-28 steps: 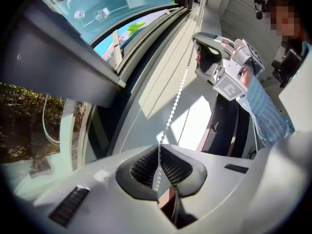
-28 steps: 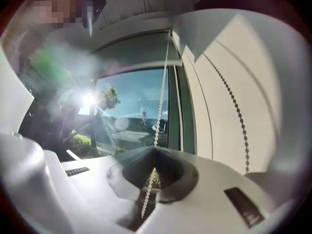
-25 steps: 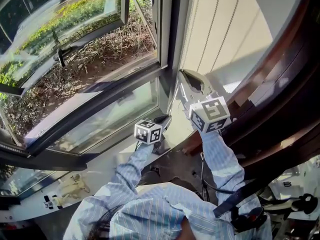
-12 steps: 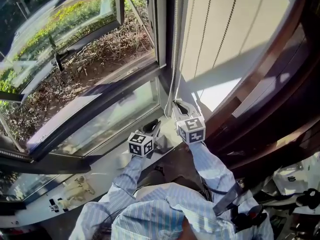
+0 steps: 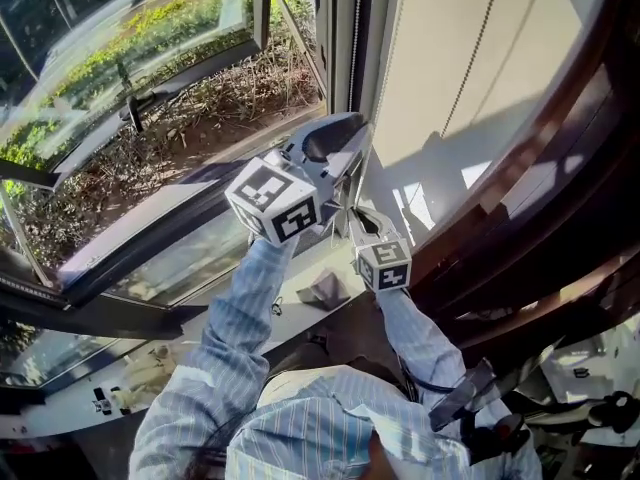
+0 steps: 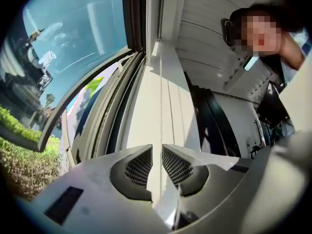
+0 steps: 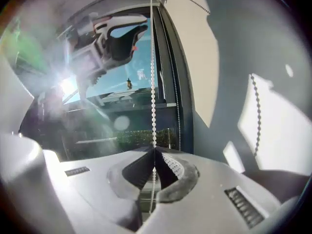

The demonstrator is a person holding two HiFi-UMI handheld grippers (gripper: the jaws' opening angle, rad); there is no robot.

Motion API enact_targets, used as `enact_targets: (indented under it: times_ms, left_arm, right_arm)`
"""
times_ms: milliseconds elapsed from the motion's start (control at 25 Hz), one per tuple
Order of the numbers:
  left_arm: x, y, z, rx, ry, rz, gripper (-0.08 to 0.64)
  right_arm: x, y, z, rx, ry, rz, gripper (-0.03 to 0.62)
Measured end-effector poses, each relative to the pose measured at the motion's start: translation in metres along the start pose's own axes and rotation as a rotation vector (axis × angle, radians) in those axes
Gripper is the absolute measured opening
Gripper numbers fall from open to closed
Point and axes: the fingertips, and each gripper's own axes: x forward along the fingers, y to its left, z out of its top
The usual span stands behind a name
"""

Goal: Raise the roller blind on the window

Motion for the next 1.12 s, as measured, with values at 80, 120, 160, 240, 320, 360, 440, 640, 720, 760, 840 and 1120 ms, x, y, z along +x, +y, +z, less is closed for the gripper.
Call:
enact_targets:
  times_ms: [80, 120, 160, 240, 320, 360, 440, 640, 720, 760, 840, 1120]
  left_arm:
    - [0.018, -0.006, 0.027, 0.048, -0.020, -0.024, 0.038]
    - [0.025, -0.008, 0.038, 0.073, -0.035, -0.028, 0.038]
    - [0.031, -0.010, 0.047, 0.095, -0.048, -0.029, 0.038]
    - [0.041, -0.011, 0.058, 0.109, -0.064, -0.030, 0.038]
    - [0.045, -0.011, 0.061, 0.089, -0.075, -0.031, 0.031]
    - [0.045, -0.011, 0.061, 0.070, -0.083, -0.033, 0.017]
    - [0.041, -0.009, 0.062, 0.010, -0.105, -0.030, 0.014]
    - [0.031, 0.004, 0.052, -0.035, -0.111, 0.026, 0.012]
    - [0.031, 0.010, 0.027, -0.064, -0.069, 0.033, 0.012]
    - [0.029, 0.012, 0.010, -0.093, -0.045, 0.036, 0.012]
    - [0.021, 0.018, -0.030, -0.142, 0.002, 0.055, 0.012]
    - [-0.031, 0.007, -0.146, -0.216, 0.100, 0.128, 0.012]
  right_arm:
    - [0.000, 0.000, -0.003, 0.002, 0.005, -0.005, 0.006]
    - [0.000, 0.001, -0.004, 0.002, 0.009, -0.006, 0.006]
    - [0.000, 0.001, -0.005, 0.002, 0.011, -0.006, 0.006]
    - [0.000, 0.002, -0.007, 0.005, 0.014, -0.008, 0.005]
    - [-0.002, 0.004, -0.009, 0.015, 0.013, -0.010, 0.006]
    - [-0.003, 0.005, -0.009, 0.018, 0.012, -0.009, 0.006]
    - [-0.004, 0.006, -0.011, 0.016, 0.010, -0.007, 0.006]
    - [0.001, 0.009, -0.026, 0.018, 0.049, 0.002, 0.005]
    - [0.004, 0.009, -0.053, 0.037, 0.115, 0.003, 0.005]
    - [0.006, 0.009, -0.070, 0.057, 0.155, 0.004, 0.006]
    - [0.009, 0.008, -0.110, 0.115, 0.246, 0.000, 0.005]
    - [-0.021, 0.009, -0.235, 0.093, 0.541, -0.021, 0.006]
